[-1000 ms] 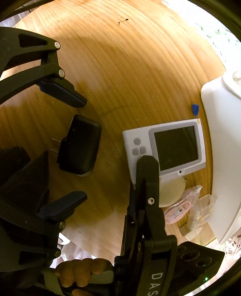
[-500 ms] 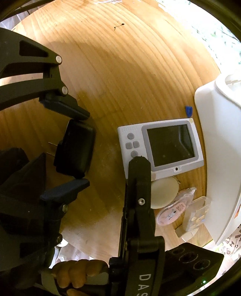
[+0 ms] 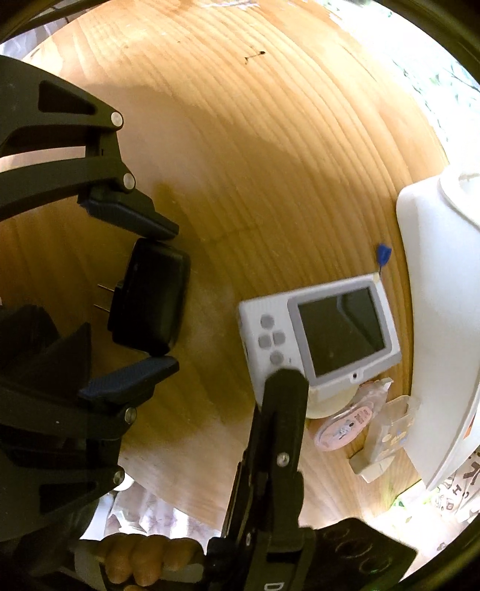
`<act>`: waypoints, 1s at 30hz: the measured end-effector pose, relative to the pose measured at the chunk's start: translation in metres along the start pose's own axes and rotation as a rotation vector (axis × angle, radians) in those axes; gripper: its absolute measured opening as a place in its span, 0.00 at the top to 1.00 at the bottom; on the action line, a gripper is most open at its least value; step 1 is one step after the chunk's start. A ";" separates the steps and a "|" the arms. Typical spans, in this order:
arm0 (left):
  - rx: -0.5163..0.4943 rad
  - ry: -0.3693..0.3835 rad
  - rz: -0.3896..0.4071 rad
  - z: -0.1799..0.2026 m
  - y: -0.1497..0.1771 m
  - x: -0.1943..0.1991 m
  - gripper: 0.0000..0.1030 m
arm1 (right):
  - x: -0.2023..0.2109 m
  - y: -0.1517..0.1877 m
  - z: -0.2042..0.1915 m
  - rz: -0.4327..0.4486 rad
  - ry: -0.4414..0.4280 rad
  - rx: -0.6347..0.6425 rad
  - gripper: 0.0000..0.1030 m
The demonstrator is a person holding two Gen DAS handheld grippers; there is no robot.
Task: Organize rigid objects
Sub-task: 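Grasp the black charger with the left gripper while the right grasps the white device, then lift and carry the charger and white device with both grippers toward the white bin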
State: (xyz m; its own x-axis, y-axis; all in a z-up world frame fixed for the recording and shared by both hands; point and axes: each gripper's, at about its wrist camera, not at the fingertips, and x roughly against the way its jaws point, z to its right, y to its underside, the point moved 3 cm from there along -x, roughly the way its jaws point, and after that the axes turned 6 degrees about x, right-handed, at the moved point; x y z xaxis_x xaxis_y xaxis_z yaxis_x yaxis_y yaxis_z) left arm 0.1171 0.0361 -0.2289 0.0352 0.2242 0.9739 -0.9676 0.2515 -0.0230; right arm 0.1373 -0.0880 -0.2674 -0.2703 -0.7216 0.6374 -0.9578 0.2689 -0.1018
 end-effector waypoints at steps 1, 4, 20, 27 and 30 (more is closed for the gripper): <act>0.005 0.001 0.002 -0.001 0.002 0.002 0.34 | 0.002 0.001 0.000 0.009 -0.001 -0.002 0.78; 0.025 -0.004 0.014 -0.005 0.008 0.008 0.34 | 0.009 0.005 -0.001 0.027 -0.010 -0.005 0.80; 0.178 0.008 0.124 -0.028 0.042 0.042 0.34 | 0.058 0.023 -0.017 0.064 -0.007 0.007 0.80; 0.238 -0.011 0.182 -0.038 0.050 0.066 0.34 | 0.082 0.024 -0.027 0.089 -0.016 0.045 0.80; 0.247 -0.020 0.217 -0.037 0.049 0.080 0.34 | 0.092 0.022 -0.032 0.104 -0.029 0.059 0.80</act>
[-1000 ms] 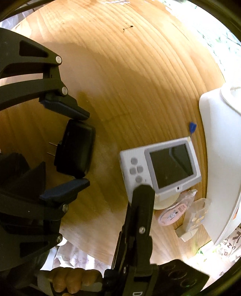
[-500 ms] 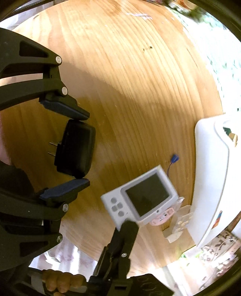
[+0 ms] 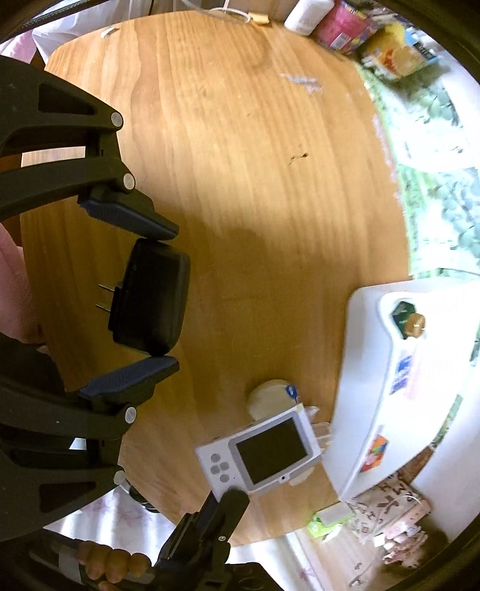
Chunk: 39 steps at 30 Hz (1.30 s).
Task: Organize rigid objects
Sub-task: 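Lift and carry the charger and white device with both grippers toward the white bin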
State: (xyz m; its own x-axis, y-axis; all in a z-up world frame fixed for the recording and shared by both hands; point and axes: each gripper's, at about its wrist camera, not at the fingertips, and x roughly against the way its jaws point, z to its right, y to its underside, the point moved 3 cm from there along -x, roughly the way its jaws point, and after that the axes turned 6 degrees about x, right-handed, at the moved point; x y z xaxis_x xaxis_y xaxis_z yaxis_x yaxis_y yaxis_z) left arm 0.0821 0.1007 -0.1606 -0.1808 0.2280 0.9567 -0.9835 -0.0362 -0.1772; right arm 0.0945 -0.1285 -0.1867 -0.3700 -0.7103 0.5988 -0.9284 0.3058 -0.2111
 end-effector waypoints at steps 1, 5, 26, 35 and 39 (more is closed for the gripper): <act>0.002 0.000 0.011 0.000 -0.002 0.004 0.34 | 0.003 -0.001 -0.002 0.005 -0.004 0.004 0.80; 0.004 -0.006 0.058 0.008 -0.012 0.018 0.34 | 0.020 -0.010 -0.007 0.027 -0.020 0.027 0.80; 0.010 -0.006 0.245 0.069 -0.097 0.068 0.34 | 0.080 -0.105 -0.032 0.083 -0.054 0.138 0.80; 0.012 0.026 0.314 0.091 -0.129 0.064 0.34 | 0.085 -0.150 -0.026 0.095 -0.044 0.168 0.80; 0.013 0.044 0.348 0.097 -0.141 0.058 0.34 | 0.081 -0.164 -0.019 0.096 -0.033 0.172 0.80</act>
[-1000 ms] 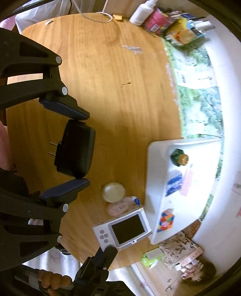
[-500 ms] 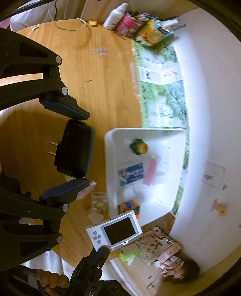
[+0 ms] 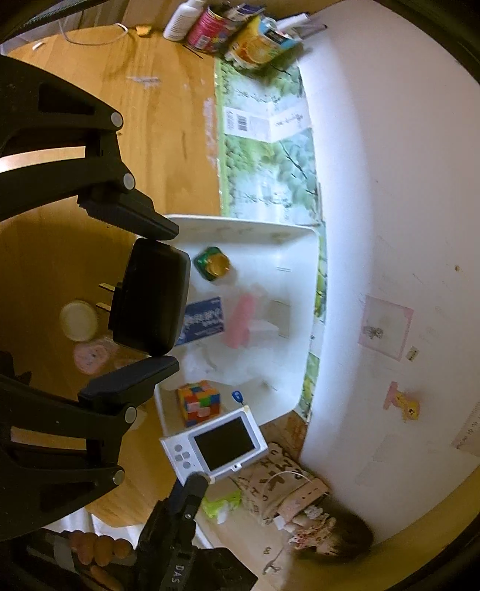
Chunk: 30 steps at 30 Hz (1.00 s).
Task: Organize rigid objects
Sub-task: 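Lift and carry the charger and white device with both grippers toward the white bin, then open both grippers to drop the charger and white device into the bin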
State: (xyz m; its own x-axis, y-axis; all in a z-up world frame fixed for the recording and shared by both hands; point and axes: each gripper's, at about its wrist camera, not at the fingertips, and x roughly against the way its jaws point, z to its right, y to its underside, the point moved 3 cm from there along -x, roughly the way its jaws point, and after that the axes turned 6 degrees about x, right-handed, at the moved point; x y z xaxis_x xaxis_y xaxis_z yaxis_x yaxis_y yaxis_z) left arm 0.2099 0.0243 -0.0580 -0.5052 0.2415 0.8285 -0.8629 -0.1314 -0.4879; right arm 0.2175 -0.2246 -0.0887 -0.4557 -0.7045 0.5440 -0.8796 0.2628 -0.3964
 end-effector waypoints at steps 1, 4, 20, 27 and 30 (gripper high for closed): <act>-0.004 0.006 0.009 0.001 -0.002 -0.002 0.34 | -0.002 -0.003 0.004 0.000 0.002 -0.002 0.80; -0.009 0.028 0.039 0.005 -0.007 -0.011 0.34 | -0.008 -0.012 0.015 0.003 0.014 -0.011 0.80; -0.072 0.007 0.166 0.019 -0.026 -0.061 0.33 | -0.045 -0.043 0.060 0.032 0.130 -0.002 0.80; -0.062 -0.020 0.150 0.015 -0.029 -0.072 0.33 | -0.049 -0.045 0.069 0.046 0.157 0.000 0.80; -0.065 -0.037 0.136 0.014 -0.028 -0.076 0.33 | -0.051 -0.044 0.071 0.044 0.167 -0.008 0.80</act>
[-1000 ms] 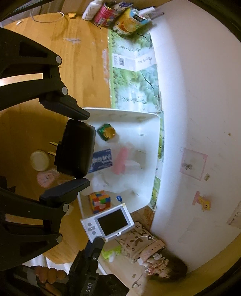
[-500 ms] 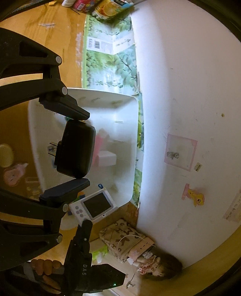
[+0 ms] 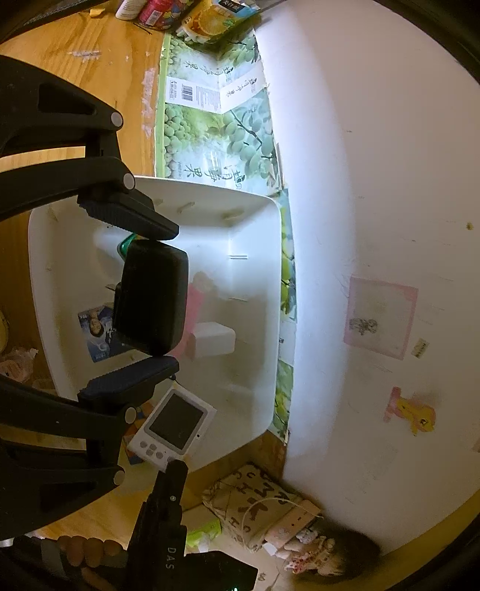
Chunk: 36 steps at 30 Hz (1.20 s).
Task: Organize rigid objects
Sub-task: 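Open both grippers to drop the charger and white device into the bin, then withdraw both grippers from the bin back toward the desk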
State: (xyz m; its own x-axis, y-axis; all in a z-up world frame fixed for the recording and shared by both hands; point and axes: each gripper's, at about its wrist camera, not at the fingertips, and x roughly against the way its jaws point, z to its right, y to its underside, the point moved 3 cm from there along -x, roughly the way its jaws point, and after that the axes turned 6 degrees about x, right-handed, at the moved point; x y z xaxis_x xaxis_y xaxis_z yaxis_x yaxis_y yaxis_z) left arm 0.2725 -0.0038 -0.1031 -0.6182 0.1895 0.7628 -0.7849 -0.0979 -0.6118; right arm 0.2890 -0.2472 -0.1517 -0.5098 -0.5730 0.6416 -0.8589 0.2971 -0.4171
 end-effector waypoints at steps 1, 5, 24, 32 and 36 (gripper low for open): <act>-0.005 -0.010 -0.003 0.000 0.000 -0.001 0.32 | 0.000 0.000 0.000 0.000 0.002 -0.002 0.79; -0.013 -0.034 0.005 -0.001 -0.001 0.002 0.21 | 0.001 -0.002 -0.002 0.015 -0.010 -0.004 0.76; 0.014 -0.061 0.138 -0.005 0.000 0.077 0.19 | 0.060 0.007 -0.052 0.167 -0.076 0.117 0.51; 0.031 -0.071 0.180 -0.017 0.011 0.111 0.19 | 0.092 0.020 -0.066 0.239 -0.076 0.126 0.37; 0.036 -0.063 0.171 -0.021 0.021 0.123 0.19 | 0.104 0.034 -0.071 0.265 -0.058 0.132 0.36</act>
State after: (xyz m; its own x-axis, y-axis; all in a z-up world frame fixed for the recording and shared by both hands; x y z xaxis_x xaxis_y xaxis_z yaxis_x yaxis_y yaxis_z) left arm 0.1810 0.0385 -0.0264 -0.7433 0.1053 0.6606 -0.6683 -0.1583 -0.7268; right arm 0.2033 -0.2419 -0.0534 -0.7087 -0.5322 0.4631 -0.6805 0.3425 -0.6478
